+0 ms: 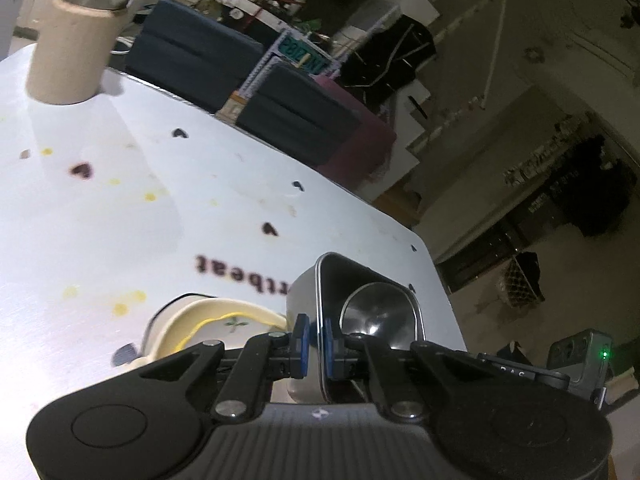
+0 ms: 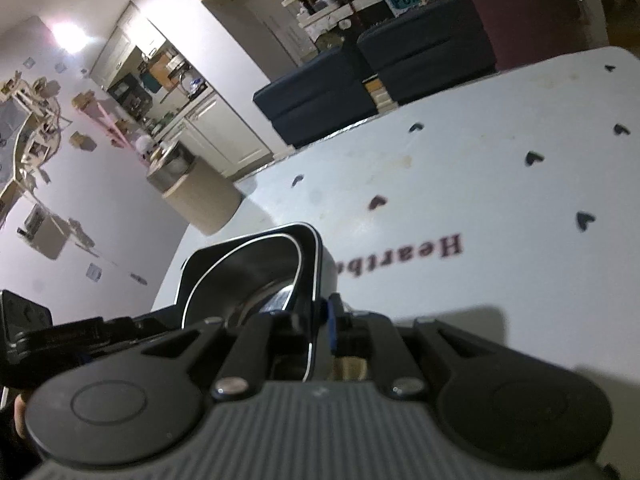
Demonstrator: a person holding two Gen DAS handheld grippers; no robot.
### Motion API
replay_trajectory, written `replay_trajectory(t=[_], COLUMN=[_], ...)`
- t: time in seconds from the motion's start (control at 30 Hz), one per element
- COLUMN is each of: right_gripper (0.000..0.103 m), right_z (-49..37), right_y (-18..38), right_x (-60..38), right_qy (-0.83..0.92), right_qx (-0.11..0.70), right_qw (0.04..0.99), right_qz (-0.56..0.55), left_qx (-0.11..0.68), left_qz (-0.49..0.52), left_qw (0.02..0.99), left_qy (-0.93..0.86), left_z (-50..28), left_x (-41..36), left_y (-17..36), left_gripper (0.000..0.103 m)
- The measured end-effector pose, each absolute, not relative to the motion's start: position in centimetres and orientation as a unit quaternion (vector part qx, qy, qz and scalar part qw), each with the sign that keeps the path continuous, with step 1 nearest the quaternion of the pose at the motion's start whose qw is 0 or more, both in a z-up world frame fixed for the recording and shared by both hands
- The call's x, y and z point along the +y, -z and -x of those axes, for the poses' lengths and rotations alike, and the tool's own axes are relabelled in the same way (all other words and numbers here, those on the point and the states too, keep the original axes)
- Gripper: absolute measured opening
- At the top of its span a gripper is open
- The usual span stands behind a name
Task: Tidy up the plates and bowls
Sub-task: 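Lift the steel tray with bowl and carry it to the cream bowl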
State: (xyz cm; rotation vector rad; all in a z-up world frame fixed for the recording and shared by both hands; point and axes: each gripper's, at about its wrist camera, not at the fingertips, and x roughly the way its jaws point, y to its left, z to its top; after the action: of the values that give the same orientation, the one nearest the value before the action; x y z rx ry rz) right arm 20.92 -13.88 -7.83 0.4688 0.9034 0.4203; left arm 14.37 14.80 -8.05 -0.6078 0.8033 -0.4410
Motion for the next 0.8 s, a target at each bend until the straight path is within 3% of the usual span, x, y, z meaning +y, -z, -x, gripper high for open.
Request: replay_trajectory(t=[0.8], right_gripper=[0.010], right_z=[-20.5], right_y=[10.6], right_x=[-8.9], right_qy=[-0.189], right_qx=[0.514], right_qw=[0.813], right_qz=[-0.196], left_qx=[0.437], left_qz=[0.297], left_qw=[0.832], left_qy=[0.170], left_z=[-14.0], left_x=[18.4], left_y=[12.9], left_gripper=[0.007])
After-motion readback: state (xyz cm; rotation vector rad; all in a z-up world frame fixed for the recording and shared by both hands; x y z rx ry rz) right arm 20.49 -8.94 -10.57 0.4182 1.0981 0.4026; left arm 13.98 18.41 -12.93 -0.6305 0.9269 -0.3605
